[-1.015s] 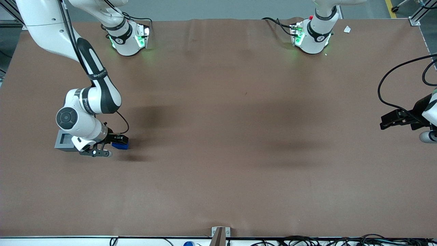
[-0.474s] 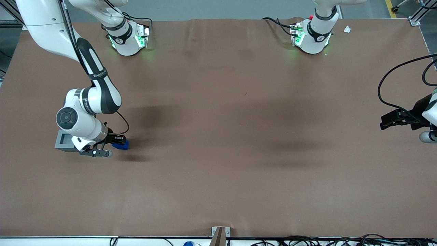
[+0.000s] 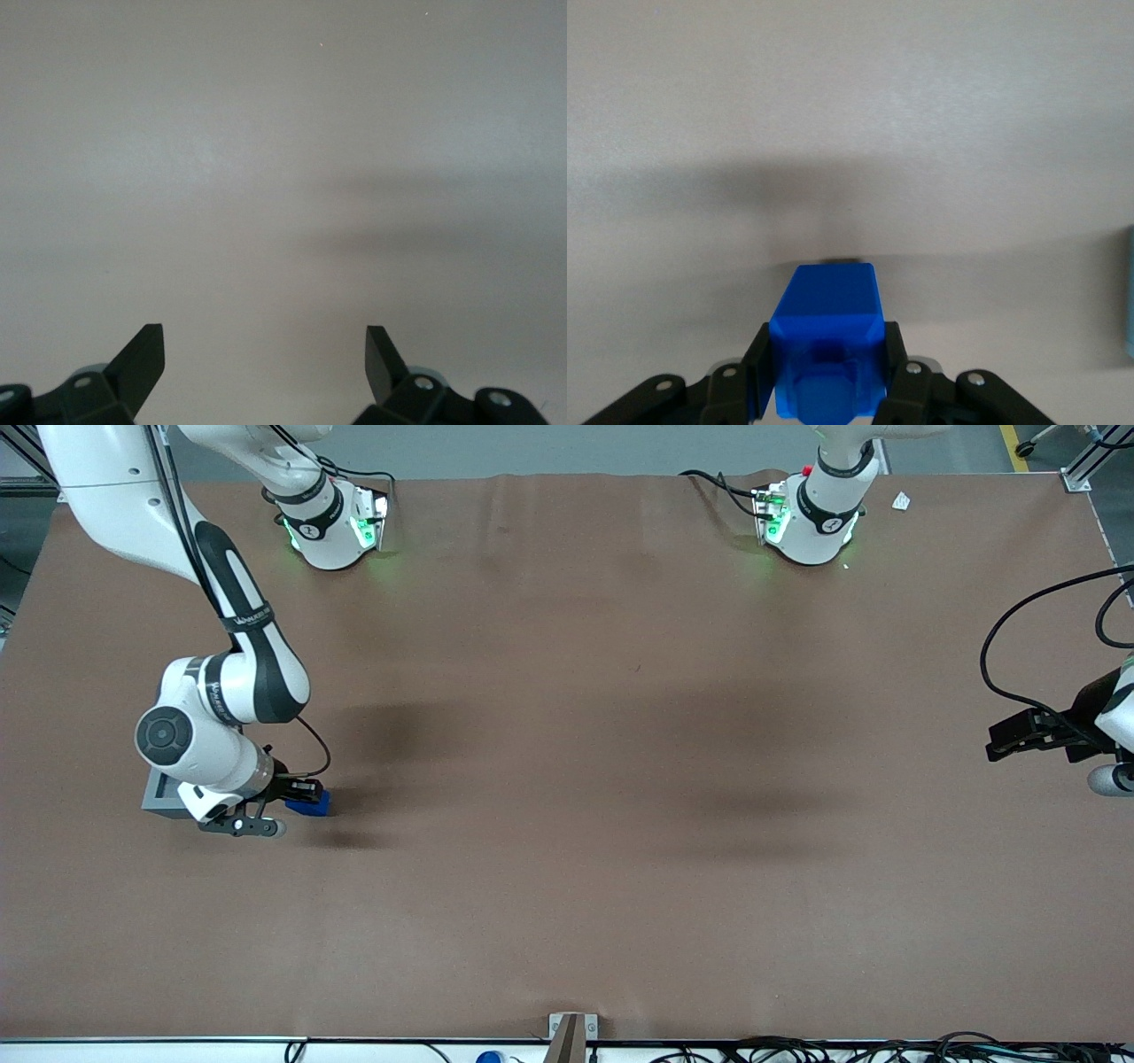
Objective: Insert blue part into gray base with right arm
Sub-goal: 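Lift the blue block and carry it over the gray base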
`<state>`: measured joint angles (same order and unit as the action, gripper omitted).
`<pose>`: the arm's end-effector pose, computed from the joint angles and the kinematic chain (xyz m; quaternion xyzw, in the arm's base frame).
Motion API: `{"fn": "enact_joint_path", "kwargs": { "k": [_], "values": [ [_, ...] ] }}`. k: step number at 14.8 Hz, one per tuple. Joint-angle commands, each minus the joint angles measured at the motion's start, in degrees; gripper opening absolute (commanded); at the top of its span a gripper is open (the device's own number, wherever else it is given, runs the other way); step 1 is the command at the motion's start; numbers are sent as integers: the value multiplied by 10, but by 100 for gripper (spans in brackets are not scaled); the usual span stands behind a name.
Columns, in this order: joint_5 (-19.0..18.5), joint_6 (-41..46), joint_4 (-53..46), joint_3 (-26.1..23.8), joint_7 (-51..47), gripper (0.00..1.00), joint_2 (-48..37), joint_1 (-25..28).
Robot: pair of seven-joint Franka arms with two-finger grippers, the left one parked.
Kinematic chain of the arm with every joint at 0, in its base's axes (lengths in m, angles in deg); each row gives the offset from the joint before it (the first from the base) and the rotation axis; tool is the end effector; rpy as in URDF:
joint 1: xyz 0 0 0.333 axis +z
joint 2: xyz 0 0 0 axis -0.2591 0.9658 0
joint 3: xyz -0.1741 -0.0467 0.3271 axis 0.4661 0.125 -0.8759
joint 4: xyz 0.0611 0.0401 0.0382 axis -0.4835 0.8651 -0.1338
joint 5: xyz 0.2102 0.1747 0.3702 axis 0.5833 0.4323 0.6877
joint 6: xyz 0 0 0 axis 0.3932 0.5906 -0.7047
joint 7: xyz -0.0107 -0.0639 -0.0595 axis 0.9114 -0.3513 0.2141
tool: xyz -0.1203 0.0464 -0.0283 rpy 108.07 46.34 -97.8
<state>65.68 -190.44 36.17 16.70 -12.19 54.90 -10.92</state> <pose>0.6885 0.0424 0.2251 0.9985 -0.0422 -0.0340 0.0046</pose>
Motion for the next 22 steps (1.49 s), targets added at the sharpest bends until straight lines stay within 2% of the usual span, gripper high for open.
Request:
{"fn": "enact_joint_path", "kwargs": {
  "k": [1, 5, 13, 22],
  "values": [
    [3, 65, -46, -1, 16, 26, -12, -24],
    [4, 98, -47, -1, 69, 25, -55, -64],
    [4, 112, -46, -1, 165, 22, -83, -134],
    [5, 67, -32, -1, 203, 22, -95, -184]
  ]
}}
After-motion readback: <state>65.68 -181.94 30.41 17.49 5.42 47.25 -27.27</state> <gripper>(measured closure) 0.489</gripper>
